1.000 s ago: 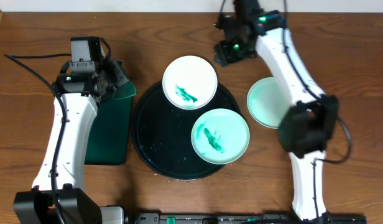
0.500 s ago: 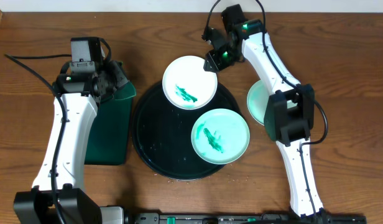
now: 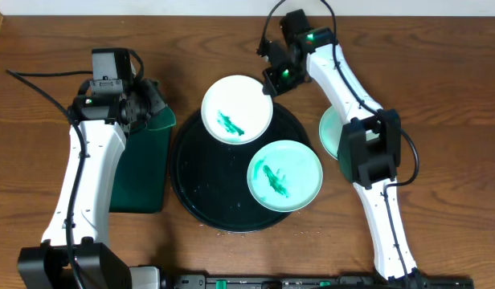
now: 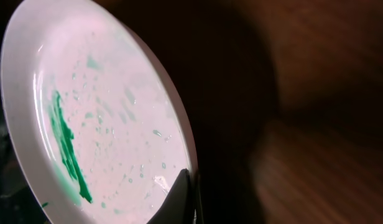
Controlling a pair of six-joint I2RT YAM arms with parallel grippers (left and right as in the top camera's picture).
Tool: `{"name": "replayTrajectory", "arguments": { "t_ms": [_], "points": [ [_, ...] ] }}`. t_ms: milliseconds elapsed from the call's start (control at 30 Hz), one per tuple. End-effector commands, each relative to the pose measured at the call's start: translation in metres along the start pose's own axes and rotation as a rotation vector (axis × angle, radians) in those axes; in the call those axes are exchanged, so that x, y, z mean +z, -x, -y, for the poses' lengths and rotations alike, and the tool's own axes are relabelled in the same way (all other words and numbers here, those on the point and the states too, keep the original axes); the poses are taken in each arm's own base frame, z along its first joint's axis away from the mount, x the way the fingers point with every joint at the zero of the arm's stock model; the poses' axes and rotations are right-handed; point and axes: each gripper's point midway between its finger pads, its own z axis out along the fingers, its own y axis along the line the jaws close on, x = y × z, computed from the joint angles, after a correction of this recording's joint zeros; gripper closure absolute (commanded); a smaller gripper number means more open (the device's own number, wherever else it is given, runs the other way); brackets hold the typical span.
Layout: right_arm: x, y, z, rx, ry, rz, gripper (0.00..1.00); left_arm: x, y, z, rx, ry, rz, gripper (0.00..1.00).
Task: Clean dirty plates on tray and stack at the side
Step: 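Release the plate and move the right gripper to the white plate rim, then grip the white plate rim with the right gripper and tilt it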
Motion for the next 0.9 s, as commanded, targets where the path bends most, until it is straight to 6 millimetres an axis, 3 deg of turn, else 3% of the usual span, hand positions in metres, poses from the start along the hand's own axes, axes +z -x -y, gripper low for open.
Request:
{"name": "replayTrajectory", "arguments": {
  "t_ms": [0,167,267,467,500,533,567,600,767,867],
  "points": [
    [-0.033,0.014,-0.051,-0.041,0.034,0.047,0.99,0.000,-0.002,-0.003,-0.012,0.015,-0.003,0.93],
    [-0.012,-0.021,-0.069,-0.016,-0.042,-0.106,0.99,0.000,-0.004,-0.005,-0.012,0.021,-0.012,0.93],
    [-0.003,-0.032,-0.077,0.000,-0.042,-0.145,0.99,0.000,-0.004,-0.005,-0.012,0.021,-0.013,0.93],
    [0.016,-0.061,-0.066,0.044,-0.105,-0.243,0.98,0.000,-0.004,-0.005,-0.012,0.021,-0.013,0.93],
    [0.016,-0.061,-0.065,0.042,-0.110,-0.242,0.92,0.000,-0.004,-0.005,-0.012,0.021,-0.013,0.93],
    [0.016,-0.060,-0.064,0.028,-0.111,-0.239,0.71,0.000,-0.004,-0.005,-0.012,0.021,-0.013,0.93],
    [0.015,-0.058,-0.063,0.012,-0.110,-0.233,0.60,0.000,-0.004,-0.005,-0.012,0.021,-0.013,0.93],
    [0.015,-0.057,-0.062,0.008,-0.109,-0.230,0.56,0.000,-0.004,-0.005,-0.012,0.021,-0.014,0.93],
    [0.018,-0.045,-0.061,-0.143,-0.097,-0.189,0.52,0.000,-0.012,-0.007,-0.012,0.035,-0.043,0.93],
    [0.021,-0.046,-0.065,-0.151,-0.094,-0.189,0.55,0.000,-0.020,-0.006,-0.003,0.042,-0.068,0.93]
  ]
}}
